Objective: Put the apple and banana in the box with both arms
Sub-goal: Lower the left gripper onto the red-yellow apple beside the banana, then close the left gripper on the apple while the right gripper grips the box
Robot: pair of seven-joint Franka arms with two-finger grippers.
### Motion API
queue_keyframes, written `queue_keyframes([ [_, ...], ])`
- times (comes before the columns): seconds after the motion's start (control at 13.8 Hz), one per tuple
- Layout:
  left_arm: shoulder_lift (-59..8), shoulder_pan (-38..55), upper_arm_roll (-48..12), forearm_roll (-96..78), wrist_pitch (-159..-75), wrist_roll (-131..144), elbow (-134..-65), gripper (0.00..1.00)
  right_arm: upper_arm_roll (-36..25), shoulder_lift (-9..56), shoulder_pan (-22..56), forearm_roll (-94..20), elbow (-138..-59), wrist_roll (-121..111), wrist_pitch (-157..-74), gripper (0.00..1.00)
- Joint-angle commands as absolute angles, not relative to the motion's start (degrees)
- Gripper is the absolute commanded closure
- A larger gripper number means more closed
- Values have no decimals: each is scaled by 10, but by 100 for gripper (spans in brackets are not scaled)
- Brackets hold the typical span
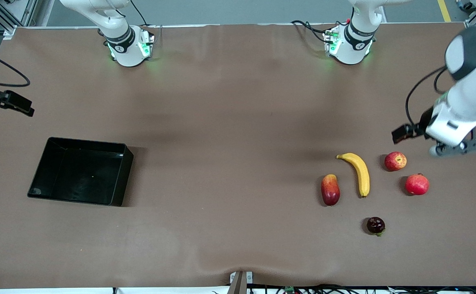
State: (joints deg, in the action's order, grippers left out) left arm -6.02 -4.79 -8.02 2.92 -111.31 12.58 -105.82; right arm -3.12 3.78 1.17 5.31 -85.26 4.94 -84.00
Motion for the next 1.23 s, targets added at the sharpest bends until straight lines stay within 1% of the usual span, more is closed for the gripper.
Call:
queue_keyframes([
  [0.0, -113, -87, -83, 48, -1177, 115, -1080, 0, -27, 55, 4, 80, -840, 55, -843, 0],
  [0.14, -150, -91, -83, 51, -1204, 115, -1089, 0, -26, 62, -22, 77, -840, 55, -859, 0],
  [0.22, -163, -105, -83, 54, -1232, 114, -1103, 0, -26, 72, -35, 76, -841, 55, -872, 0],
  [0.29, -172, -130, -83, 62, -1269, 108, -1120, 0, -26, 86, -47, 77, -841, 55, -884, 0],
  [0.43, -188, -143, -83, 71, -1323, 95, -1147, 0, -26, 125, -73, 77, -841, 37, -925, 0],
  [0.58, -216, -166, -83, 74, -1353, 95, -1149, 0, -26, 151, -105, 69, -841, -11, -959, 0],
  [0.72, -235, -169, -83, 74, -1375, 95, -1149, 0, -26, 168, -117, 69, -841, -58, -971, 0],
  [1.01, -257, -168, -86, 74, -1375, 97, -1145, 0, -25, 199, -142, 67, -842, -67, -981, 0],
  [1.16, -272, -167, -89, 72, -1376, 97, -1147, 0, -25, 220, -142, 67, -843, -71, -977, 0],
])
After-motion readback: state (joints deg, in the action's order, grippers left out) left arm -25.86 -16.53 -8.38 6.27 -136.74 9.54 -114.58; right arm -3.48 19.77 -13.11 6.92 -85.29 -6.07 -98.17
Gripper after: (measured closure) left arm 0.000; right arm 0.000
